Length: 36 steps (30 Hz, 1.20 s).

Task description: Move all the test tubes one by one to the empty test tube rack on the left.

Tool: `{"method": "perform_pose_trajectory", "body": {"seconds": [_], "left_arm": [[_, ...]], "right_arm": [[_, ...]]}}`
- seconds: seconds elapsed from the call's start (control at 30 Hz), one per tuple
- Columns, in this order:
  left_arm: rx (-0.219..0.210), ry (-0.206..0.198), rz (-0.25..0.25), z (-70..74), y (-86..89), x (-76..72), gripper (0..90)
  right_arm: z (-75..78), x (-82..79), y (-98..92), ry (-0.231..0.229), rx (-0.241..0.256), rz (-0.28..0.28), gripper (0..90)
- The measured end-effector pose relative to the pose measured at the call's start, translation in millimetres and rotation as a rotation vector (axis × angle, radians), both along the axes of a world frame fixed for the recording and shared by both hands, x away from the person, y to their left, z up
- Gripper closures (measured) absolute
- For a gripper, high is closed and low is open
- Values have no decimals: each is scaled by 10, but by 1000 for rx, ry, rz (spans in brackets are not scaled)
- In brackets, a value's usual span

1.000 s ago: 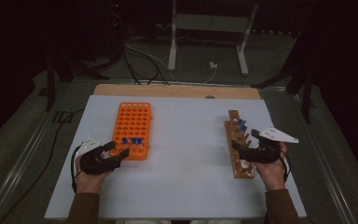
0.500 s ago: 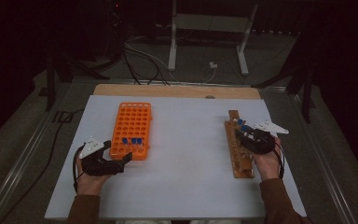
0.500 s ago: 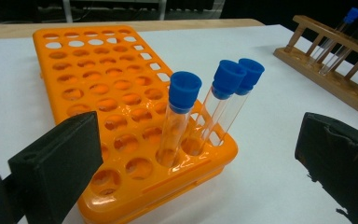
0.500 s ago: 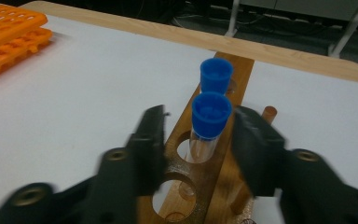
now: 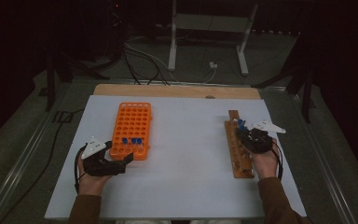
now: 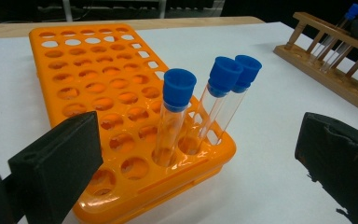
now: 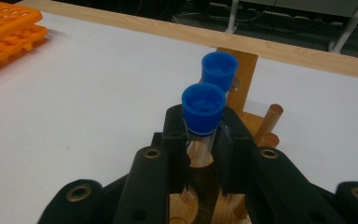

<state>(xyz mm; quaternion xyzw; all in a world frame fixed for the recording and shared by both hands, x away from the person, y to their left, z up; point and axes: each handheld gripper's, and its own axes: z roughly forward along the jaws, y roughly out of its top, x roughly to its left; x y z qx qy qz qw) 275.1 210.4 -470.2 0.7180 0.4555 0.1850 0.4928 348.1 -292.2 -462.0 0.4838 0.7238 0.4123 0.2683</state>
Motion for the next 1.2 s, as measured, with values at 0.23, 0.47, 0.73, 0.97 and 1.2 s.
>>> {"method": "perform_pose_trajectory", "body": {"seconds": [0.23,0.47,0.73,0.97,1.2], "left_arm": [[18,-19,1,25,-18,-37,6],[73,-44,8,35,-64,-67,6],[89,-52,16,22,-70,-89,6],[92,-49,12,15,-71,-90,6],[97,-45,15,11,-77,-87,6]], "right_arm": [[20,-13,-3,2,-16,11,769],[107,-47,-26,-15,-11,11,769],[235,-84,-20,-32,-27,22,768],[356,-108,-63,-39,6,34,769],[392,-125,-84,-38,4,36,769]]}}
